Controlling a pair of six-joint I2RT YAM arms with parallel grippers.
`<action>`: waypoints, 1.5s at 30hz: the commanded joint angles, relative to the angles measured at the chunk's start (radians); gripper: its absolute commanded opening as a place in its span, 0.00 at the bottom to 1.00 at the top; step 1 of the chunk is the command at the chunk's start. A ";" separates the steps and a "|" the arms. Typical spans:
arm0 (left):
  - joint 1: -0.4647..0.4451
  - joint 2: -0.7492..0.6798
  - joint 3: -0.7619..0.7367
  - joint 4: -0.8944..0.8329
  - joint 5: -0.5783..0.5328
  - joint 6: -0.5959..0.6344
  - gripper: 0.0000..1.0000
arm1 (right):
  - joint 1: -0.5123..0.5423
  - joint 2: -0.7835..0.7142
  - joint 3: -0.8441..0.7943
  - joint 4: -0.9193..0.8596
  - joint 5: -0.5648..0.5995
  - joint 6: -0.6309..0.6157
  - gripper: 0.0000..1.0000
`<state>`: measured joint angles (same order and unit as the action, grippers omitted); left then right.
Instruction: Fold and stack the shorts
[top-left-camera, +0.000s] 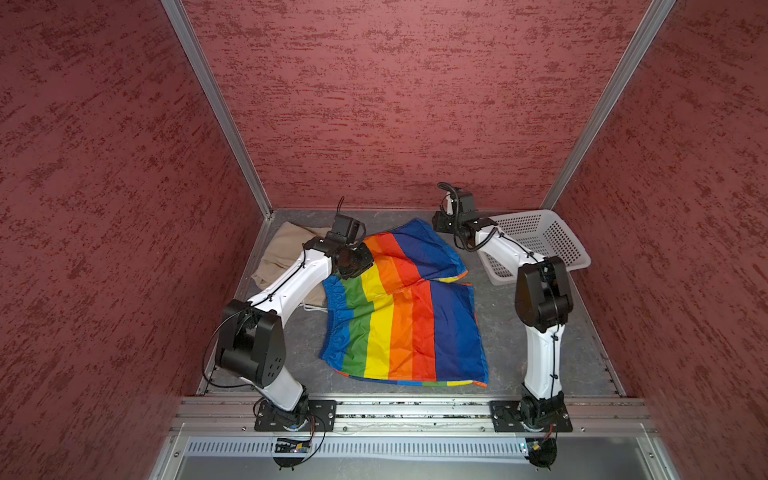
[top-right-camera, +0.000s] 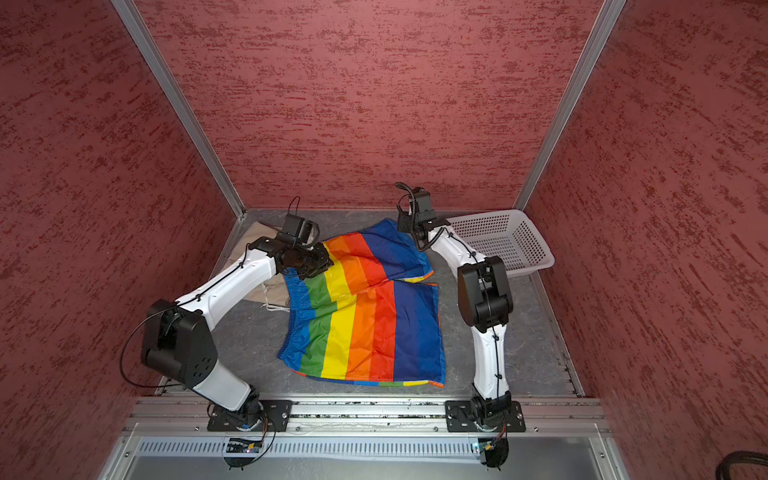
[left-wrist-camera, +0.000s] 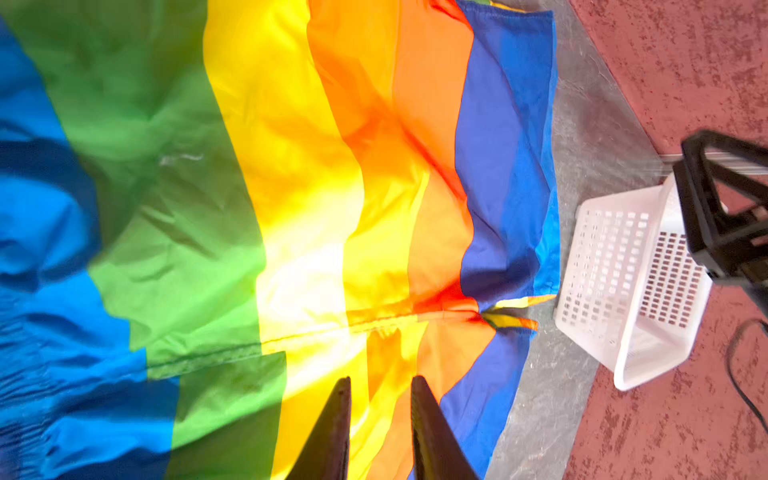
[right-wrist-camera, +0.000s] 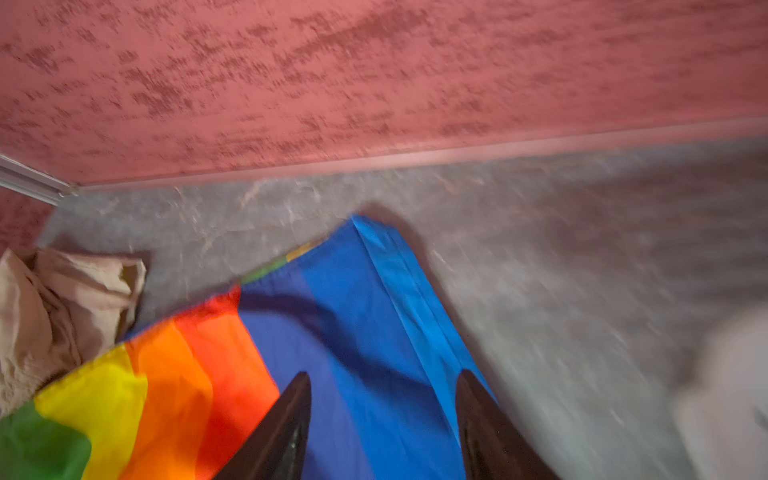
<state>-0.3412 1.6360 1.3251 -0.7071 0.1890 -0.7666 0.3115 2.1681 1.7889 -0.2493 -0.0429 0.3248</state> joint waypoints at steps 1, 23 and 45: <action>0.014 0.079 0.020 -0.041 -0.048 0.033 0.27 | 0.005 0.126 0.099 0.070 -0.048 0.003 0.58; 0.106 0.324 0.021 0.072 0.036 -0.004 0.26 | -0.041 0.603 0.666 -0.217 -0.187 0.198 0.46; 0.109 0.321 0.027 0.078 0.078 0.000 0.27 | -0.124 0.443 0.546 -0.195 -0.275 0.188 0.46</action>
<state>-0.2237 1.9594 1.3075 -0.6170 0.2577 -0.7700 0.1562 2.6610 2.3093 -0.3954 -0.2893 0.5594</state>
